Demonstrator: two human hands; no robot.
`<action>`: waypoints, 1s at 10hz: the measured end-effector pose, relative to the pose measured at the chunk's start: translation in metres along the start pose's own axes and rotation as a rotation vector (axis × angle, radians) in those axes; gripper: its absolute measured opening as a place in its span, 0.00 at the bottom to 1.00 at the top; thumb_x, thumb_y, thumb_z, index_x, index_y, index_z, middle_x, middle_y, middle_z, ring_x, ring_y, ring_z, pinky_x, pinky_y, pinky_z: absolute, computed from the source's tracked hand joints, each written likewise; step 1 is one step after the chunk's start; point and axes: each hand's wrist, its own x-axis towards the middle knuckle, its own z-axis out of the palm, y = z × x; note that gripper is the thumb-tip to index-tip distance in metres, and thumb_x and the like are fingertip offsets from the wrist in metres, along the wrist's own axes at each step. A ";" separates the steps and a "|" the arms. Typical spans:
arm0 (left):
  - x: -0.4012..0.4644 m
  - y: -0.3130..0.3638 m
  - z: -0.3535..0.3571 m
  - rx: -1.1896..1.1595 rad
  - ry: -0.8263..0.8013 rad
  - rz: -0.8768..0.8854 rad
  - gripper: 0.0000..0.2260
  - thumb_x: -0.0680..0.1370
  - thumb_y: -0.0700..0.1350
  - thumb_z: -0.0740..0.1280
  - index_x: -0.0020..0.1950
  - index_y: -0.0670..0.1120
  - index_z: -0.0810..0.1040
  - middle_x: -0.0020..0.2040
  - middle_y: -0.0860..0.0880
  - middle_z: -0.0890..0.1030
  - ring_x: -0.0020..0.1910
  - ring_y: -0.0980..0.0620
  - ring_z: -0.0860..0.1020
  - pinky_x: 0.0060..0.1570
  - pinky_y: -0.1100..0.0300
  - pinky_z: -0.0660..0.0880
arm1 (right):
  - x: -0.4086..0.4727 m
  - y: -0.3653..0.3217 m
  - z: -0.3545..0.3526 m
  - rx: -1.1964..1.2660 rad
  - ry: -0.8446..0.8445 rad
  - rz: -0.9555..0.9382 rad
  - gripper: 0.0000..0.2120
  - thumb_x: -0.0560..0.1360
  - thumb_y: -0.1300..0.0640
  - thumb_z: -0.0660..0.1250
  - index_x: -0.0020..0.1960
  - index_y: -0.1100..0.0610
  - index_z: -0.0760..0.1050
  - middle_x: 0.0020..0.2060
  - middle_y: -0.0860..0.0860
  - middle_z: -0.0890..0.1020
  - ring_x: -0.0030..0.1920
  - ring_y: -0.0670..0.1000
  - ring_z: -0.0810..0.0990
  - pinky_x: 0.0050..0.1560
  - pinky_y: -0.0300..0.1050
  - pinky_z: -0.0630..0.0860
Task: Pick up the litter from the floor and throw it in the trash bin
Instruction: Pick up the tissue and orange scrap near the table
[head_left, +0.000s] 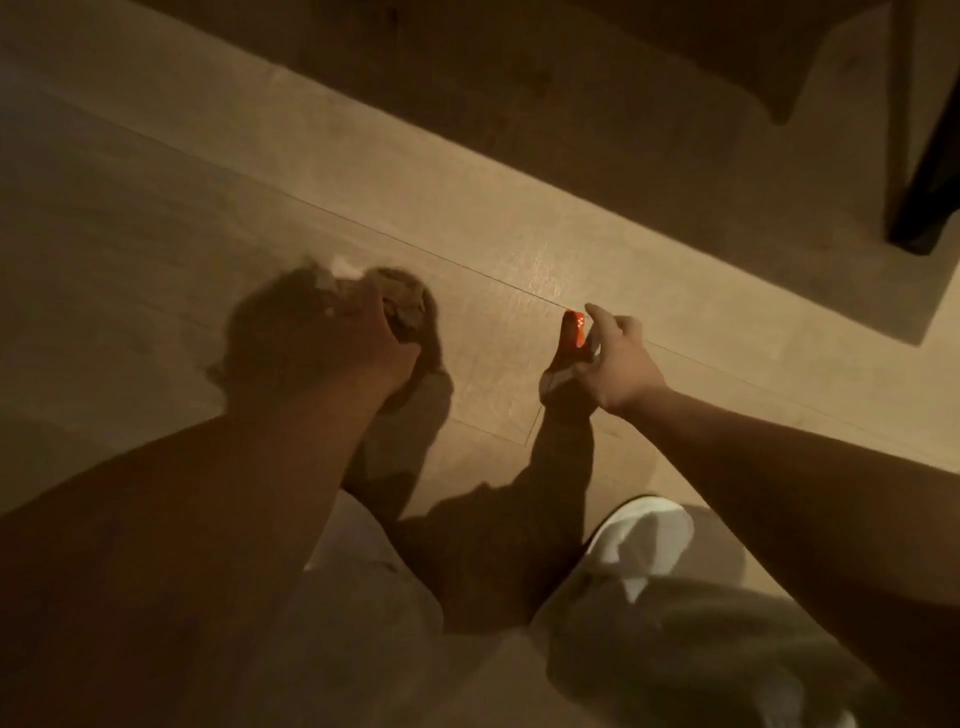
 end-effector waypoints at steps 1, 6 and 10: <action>0.031 -0.007 0.031 -0.159 -0.021 -0.046 0.39 0.74 0.53 0.73 0.79 0.56 0.56 0.75 0.41 0.69 0.71 0.37 0.70 0.69 0.42 0.70 | 0.032 0.006 0.010 -0.128 0.057 -0.095 0.38 0.75 0.59 0.69 0.77 0.43 0.54 0.76 0.52 0.56 0.62 0.62 0.77 0.52 0.53 0.82; 0.041 -0.023 0.092 -0.219 0.032 -0.041 0.22 0.81 0.53 0.62 0.68 0.40 0.75 0.65 0.38 0.77 0.64 0.38 0.76 0.68 0.46 0.71 | 0.067 0.004 0.033 -0.112 0.159 -0.037 0.10 0.77 0.60 0.64 0.57 0.60 0.71 0.49 0.59 0.78 0.48 0.60 0.80 0.49 0.57 0.79; -0.120 -0.024 -0.041 -0.525 -0.212 -0.231 0.22 0.81 0.49 0.58 0.74 0.43 0.66 0.64 0.39 0.79 0.60 0.37 0.80 0.62 0.43 0.77 | -0.111 -0.083 -0.049 0.462 -0.128 0.118 0.09 0.78 0.70 0.58 0.47 0.60 0.75 0.40 0.59 0.80 0.38 0.53 0.80 0.44 0.51 0.81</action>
